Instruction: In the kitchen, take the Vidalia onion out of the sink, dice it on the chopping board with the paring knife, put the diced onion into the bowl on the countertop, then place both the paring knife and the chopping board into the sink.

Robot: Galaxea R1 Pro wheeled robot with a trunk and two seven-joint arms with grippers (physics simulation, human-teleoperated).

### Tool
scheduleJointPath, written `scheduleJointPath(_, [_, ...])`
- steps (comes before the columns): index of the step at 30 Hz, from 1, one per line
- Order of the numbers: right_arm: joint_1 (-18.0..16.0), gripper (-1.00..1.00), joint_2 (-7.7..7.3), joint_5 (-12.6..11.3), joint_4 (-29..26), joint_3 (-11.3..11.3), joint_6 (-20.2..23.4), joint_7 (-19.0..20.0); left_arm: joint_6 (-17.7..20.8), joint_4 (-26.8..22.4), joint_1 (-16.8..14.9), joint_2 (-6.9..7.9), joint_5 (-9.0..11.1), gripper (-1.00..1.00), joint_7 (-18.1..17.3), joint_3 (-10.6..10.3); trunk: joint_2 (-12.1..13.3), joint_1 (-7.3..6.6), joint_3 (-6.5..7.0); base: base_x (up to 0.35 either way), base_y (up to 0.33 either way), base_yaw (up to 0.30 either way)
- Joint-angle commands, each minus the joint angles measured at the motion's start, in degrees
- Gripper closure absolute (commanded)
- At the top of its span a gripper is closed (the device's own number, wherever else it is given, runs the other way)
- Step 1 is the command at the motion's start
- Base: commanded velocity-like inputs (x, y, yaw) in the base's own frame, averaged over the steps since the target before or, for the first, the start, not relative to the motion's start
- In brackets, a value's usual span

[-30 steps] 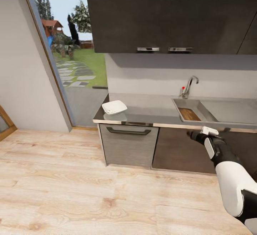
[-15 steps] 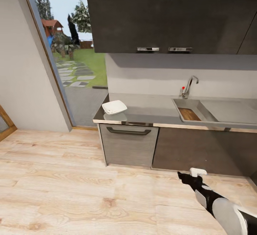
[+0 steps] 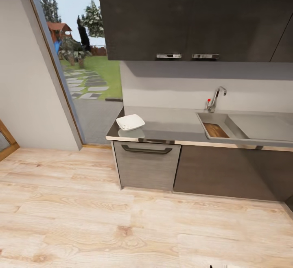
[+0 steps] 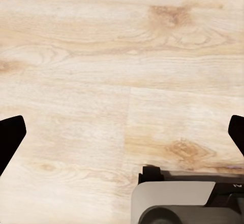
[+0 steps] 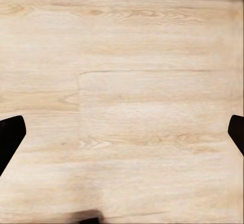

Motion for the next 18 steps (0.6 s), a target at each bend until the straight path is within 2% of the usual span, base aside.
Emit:
scheduleJointPath(1, [0.0,-1.00,-0.05,-0.9,0.0,-0.4,-0.2,-1.2,-0.5,0.4,-0.1,0.04,0.2,-1.00,0.2,-0.3,-0.1,0.03,-0.11,0.000,0.000,0.000])
scheduleJointPath(2, [0.0,-1.00,-0.10,-3.2,0.0,-0.5,-0.2,-2.3,-0.7,0.6,-0.1,0.08,0.2,-1.00,0.3,-0.3,-0.1,0.03,-0.09,0.000,0.000,0.000])
scheduleJointPath(5, [0.1,-1.00,-0.15,-6.1,0.0,-0.5,-0.2,-3.1,-0.9,0.9,-0.1,0.11,0.2,-1.00,0.3,-0.3,-0.1,0.03,0.10,0.000,0.000,0.000])
scheduleJointPath(18, [0.1,-1.00,-0.16,-6.8,0.1,-0.4,-0.2,-3.3,-0.9,1.0,-0.1,0.12,0.2,-1.00,0.3,-0.3,-0.1,0.03,1.26,0.000,0.000,0.000])
